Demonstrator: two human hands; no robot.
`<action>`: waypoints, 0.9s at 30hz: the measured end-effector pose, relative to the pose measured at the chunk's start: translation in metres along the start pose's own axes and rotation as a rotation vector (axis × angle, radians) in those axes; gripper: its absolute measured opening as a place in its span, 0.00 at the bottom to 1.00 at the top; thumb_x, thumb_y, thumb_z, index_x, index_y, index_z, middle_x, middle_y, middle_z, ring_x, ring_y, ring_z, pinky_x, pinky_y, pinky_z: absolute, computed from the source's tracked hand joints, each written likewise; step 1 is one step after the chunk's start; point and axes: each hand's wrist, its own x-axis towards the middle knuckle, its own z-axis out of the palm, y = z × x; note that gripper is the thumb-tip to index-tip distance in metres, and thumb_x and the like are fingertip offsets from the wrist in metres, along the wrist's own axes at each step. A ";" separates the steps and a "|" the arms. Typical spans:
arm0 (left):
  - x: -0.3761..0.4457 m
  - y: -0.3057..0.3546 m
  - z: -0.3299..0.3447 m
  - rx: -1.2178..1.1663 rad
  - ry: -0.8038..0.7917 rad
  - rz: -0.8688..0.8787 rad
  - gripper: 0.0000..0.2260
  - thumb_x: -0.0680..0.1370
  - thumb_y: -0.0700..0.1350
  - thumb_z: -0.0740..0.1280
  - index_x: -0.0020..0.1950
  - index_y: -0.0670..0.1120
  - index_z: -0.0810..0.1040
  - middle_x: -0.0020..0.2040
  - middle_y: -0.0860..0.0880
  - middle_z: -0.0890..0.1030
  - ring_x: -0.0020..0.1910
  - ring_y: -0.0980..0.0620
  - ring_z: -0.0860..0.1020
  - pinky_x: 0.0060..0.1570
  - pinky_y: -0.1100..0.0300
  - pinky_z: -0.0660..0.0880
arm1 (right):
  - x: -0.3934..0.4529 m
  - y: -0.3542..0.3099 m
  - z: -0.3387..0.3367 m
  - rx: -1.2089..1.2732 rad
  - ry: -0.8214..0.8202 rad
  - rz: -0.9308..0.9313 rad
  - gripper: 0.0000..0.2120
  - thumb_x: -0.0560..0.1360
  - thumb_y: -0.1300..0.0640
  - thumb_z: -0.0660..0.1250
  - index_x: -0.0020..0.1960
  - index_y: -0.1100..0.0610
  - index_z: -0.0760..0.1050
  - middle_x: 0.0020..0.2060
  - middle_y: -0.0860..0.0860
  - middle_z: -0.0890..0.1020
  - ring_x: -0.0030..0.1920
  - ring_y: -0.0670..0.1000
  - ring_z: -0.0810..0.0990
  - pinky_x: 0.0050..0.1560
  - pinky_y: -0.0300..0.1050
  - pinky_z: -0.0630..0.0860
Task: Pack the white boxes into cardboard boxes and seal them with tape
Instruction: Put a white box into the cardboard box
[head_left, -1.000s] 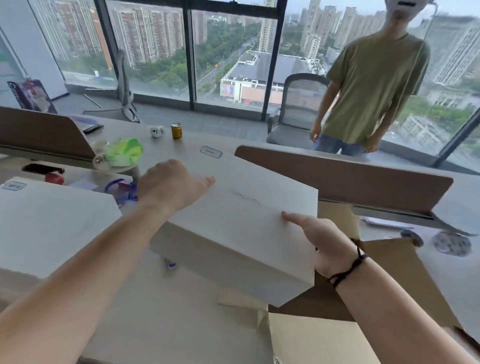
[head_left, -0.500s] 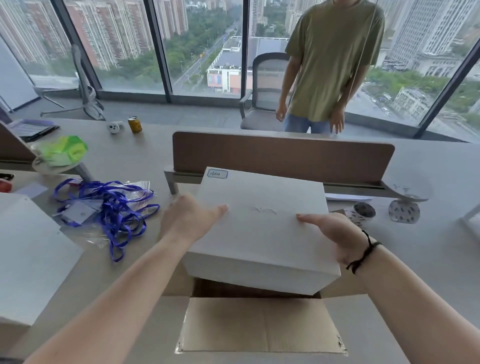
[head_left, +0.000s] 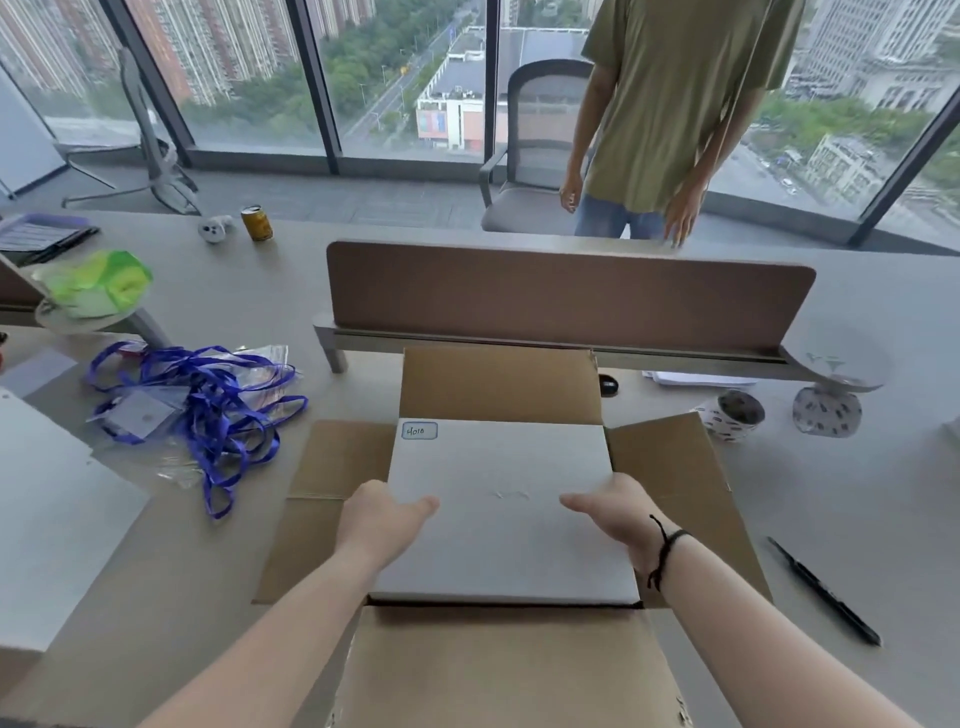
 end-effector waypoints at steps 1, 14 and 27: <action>0.001 -0.001 0.004 -0.006 -0.030 -0.008 0.14 0.72 0.55 0.75 0.42 0.45 0.80 0.41 0.50 0.83 0.43 0.49 0.80 0.35 0.58 0.70 | 0.004 0.003 0.003 -0.009 0.011 0.001 0.08 0.74 0.60 0.74 0.53 0.56 0.83 0.49 0.51 0.87 0.51 0.52 0.84 0.52 0.46 0.80; 0.011 -0.005 0.027 0.135 -0.113 -0.015 0.30 0.70 0.60 0.71 0.62 0.43 0.68 0.59 0.46 0.76 0.56 0.45 0.77 0.57 0.50 0.77 | 0.010 0.029 0.018 -0.032 0.081 0.049 0.20 0.74 0.60 0.72 0.62 0.52 0.69 0.55 0.48 0.80 0.54 0.50 0.81 0.46 0.44 0.78; -0.007 -0.015 0.047 0.428 -0.034 0.209 0.32 0.78 0.58 0.62 0.77 0.46 0.56 0.78 0.39 0.57 0.78 0.41 0.55 0.74 0.49 0.60 | -0.013 0.035 -0.054 -0.219 0.486 -0.318 0.30 0.80 0.57 0.67 0.79 0.56 0.63 0.79 0.50 0.64 0.79 0.51 0.60 0.78 0.49 0.58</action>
